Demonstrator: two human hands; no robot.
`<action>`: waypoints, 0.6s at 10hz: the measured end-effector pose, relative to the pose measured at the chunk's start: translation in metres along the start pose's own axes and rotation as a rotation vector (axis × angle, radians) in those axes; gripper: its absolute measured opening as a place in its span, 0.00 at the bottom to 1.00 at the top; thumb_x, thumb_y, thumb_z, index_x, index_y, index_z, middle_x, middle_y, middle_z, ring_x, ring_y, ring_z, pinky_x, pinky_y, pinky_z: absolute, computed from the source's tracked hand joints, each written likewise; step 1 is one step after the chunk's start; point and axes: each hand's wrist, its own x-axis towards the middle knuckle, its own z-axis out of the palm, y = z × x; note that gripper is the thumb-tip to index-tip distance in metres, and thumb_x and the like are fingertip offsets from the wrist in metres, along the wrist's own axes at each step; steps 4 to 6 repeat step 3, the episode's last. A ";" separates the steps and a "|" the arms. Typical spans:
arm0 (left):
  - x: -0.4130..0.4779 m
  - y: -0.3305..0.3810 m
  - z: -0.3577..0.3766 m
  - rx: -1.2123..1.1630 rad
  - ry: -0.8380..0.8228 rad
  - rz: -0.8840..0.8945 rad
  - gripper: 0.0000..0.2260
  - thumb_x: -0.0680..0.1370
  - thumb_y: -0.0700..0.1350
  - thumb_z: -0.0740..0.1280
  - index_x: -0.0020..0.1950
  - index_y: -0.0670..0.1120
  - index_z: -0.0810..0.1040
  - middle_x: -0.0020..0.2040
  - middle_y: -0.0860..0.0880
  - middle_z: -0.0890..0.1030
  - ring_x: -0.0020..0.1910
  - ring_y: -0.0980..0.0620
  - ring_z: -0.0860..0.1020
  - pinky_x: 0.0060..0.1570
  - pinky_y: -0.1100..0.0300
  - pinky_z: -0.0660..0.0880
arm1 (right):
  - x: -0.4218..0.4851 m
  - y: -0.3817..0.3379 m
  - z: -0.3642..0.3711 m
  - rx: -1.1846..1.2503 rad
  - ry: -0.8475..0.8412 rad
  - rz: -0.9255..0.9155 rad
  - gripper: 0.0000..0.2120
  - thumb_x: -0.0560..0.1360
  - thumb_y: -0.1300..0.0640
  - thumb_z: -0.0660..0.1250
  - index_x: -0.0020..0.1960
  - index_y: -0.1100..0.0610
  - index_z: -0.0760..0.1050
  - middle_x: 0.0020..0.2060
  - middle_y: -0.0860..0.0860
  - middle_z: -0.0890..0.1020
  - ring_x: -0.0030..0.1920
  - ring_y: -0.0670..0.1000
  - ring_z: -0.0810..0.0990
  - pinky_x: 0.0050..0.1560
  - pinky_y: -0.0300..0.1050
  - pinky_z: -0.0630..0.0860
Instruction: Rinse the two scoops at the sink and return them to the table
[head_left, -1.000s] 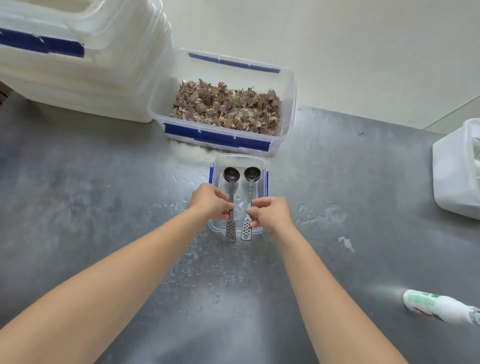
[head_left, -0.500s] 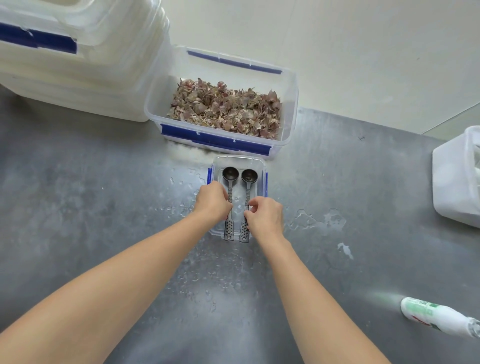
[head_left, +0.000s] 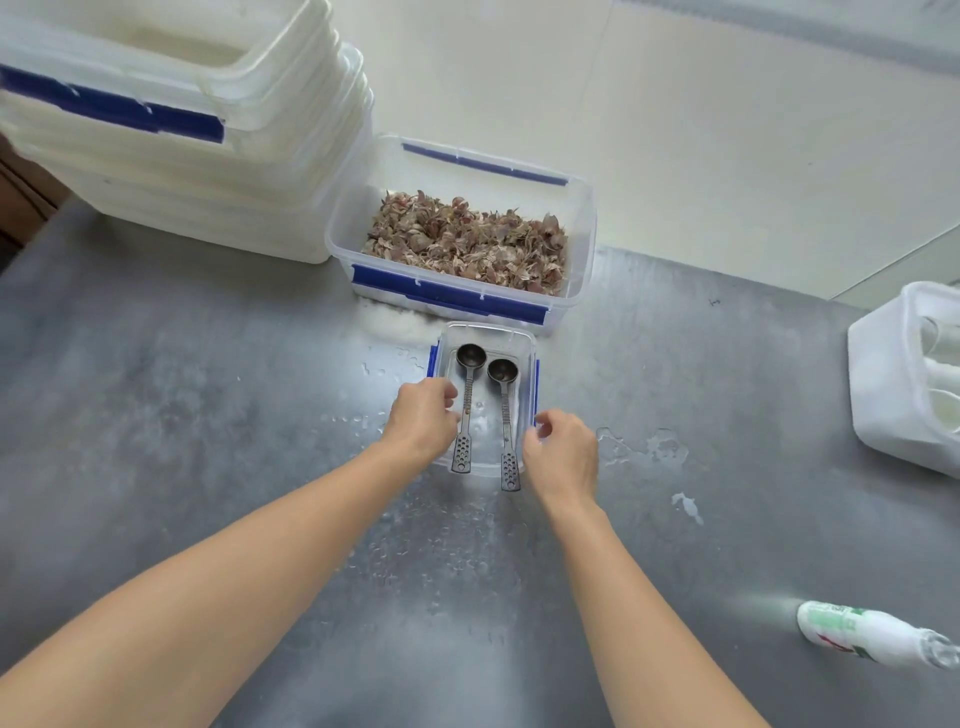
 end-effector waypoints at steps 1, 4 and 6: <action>-0.017 -0.004 -0.006 0.002 -0.027 0.055 0.15 0.78 0.39 0.68 0.65 0.42 0.78 0.61 0.44 0.82 0.60 0.46 0.79 0.64 0.50 0.75 | -0.019 0.005 0.002 0.037 -0.145 0.081 0.12 0.75 0.57 0.63 0.53 0.63 0.81 0.48 0.59 0.84 0.51 0.60 0.80 0.49 0.47 0.73; -0.047 -0.009 -0.014 -0.001 0.044 0.133 0.13 0.78 0.41 0.66 0.63 0.43 0.79 0.59 0.44 0.83 0.58 0.46 0.80 0.61 0.50 0.77 | -0.067 0.000 0.019 0.153 -0.194 0.099 0.15 0.75 0.55 0.63 0.55 0.64 0.78 0.48 0.57 0.84 0.53 0.58 0.79 0.49 0.47 0.71; -0.047 -0.009 -0.014 -0.001 0.044 0.133 0.13 0.78 0.41 0.66 0.63 0.43 0.79 0.59 0.44 0.83 0.58 0.46 0.80 0.61 0.50 0.77 | -0.067 0.000 0.019 0.153 -0.194 0.099 0.15 0.75 0.55 0.63 0.55 0.64 0.78 0.48 0.57 0.84 0.53 0.58 0.79 0.49 0.47 0.71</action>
